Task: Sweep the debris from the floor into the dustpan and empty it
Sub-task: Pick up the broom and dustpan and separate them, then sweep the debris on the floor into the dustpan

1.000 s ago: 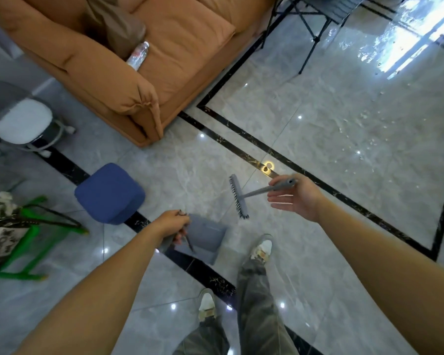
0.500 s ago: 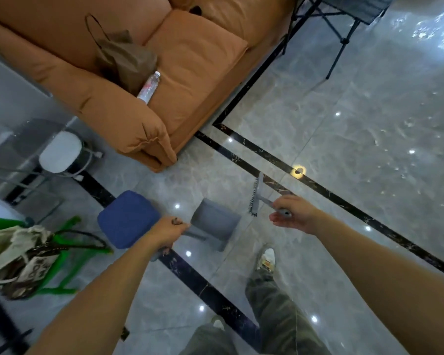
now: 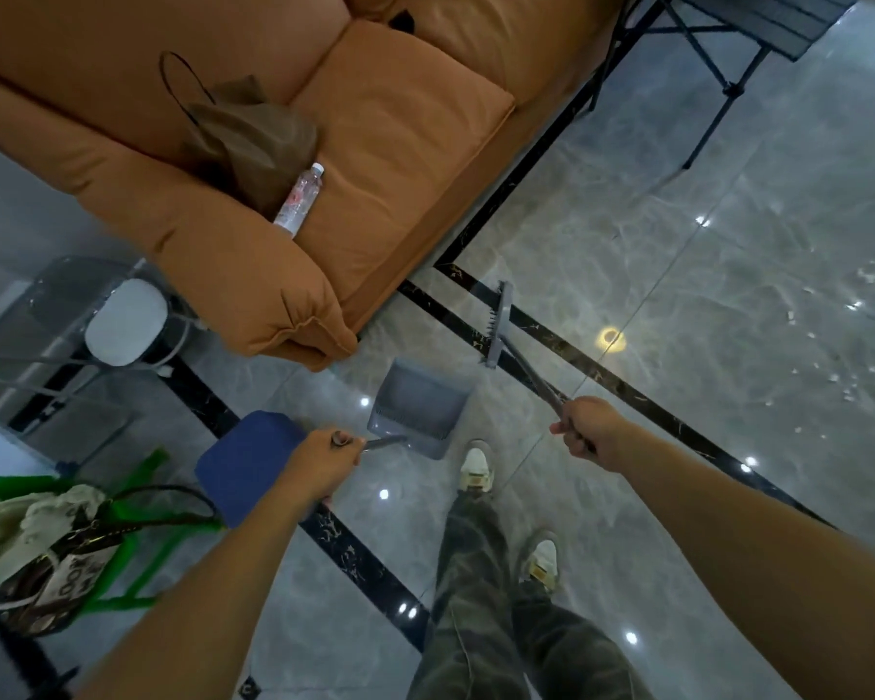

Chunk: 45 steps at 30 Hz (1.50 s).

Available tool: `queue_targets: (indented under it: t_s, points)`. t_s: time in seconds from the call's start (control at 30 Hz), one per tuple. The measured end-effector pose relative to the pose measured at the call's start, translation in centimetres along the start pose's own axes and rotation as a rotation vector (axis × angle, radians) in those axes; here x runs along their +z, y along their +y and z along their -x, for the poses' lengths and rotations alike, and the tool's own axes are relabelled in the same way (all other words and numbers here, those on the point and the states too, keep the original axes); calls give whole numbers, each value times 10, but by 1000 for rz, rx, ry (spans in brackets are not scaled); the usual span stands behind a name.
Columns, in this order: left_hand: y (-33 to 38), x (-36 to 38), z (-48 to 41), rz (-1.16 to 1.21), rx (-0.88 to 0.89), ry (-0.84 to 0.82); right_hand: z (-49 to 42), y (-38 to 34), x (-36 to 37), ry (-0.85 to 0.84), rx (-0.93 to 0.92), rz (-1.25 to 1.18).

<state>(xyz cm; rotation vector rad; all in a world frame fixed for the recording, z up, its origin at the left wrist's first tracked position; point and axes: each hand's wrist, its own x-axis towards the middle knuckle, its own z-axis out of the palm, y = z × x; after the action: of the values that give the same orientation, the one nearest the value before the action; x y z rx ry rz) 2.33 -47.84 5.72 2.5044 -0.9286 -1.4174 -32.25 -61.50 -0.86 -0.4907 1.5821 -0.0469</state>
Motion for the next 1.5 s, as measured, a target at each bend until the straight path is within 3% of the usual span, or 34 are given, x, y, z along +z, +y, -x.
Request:
queue_targets:
  t_s: [0.1, 0.23, 0.43, 0.53, 0.7, 0.97, 1.23, 1.5]
  points:
    - [12, -19, -30, -89, 12, -4, -29, -36, 24, 43, -80, 93]
    - [23, -41, -77, -133, 8, -36, -67, -83, 63, -6, -100, 19]
    - [33, -65, -142, -215, 7, -124, -133, -152, 121, -88, -66, 22]
    - [47, -74, -165, -224, 17, -175, -157, -167, 116, -51, -13, 34]
    - [86, -70, -183, -226, 29, -188, -164, -137, 39, 47, 99, 71]
    - [178, -19, -201, -450, 144, -319, -101, -34, -109, 193, 196, 58]
    - [275, 52, -171, -481, 169, -287, -82, 45, -197, 303, 278, -65]
    - [346, 139, -128, -516, 301, -198, -63, 101, -303, 422, 279, -66]
